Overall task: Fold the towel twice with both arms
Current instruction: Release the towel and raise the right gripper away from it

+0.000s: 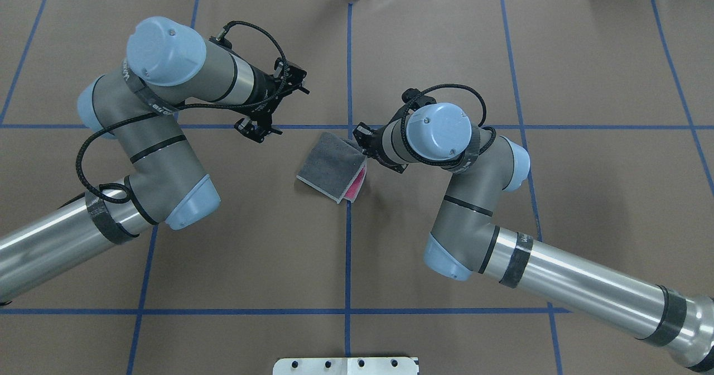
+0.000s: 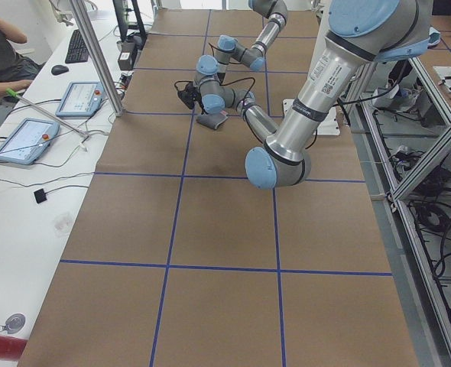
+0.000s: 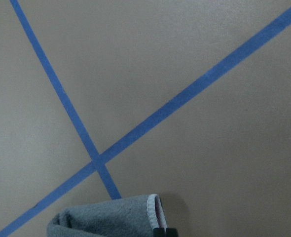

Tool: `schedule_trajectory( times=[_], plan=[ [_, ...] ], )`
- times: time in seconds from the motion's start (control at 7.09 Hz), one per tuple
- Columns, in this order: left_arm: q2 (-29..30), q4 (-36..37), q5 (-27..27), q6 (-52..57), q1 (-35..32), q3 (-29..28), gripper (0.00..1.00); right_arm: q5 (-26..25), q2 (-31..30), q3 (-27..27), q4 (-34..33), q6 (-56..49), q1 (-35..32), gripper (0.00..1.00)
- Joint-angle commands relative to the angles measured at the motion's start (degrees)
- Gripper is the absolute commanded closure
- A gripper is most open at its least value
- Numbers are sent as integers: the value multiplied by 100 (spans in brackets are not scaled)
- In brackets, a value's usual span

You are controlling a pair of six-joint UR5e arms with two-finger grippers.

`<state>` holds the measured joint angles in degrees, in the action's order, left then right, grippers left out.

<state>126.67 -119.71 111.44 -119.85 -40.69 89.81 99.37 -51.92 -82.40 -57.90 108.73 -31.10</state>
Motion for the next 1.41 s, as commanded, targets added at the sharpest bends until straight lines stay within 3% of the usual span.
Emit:
schedule_trajectory(
  times=[0.0, 0.28, 0.42, 0.56, 0.71, 0.99, 1.27],
  plan=[
    [7, -8, 0, -21, 17, -33, 0, 82, 51, -13, -98, -27, -220, 100],
    [50, -9, -9, -47, 17, -51, 0, 48, 173, 196, -98, -89, -256, 100],
    [51, 0, -9, -47, 17, -51, 0, 30, 287, 398, -98, -63, -248, 80],
    [51, 0, -9, -47, 17, -51, 0, 21, 427, 574, -98, -36, -221, 17],
    [51, 0, -9, -47, 17, -42, 0, 21, 446, 567, -89, -45, -221, 0],
    [42, 0, -9, -47, 17, -51, 0, 300, 403, 453, -203, -80, -422, 0],
    [59, 0, -9, -47, 26, -60, 0, 487, 420, 41, -790, -89, -538, 0]
  ],
)
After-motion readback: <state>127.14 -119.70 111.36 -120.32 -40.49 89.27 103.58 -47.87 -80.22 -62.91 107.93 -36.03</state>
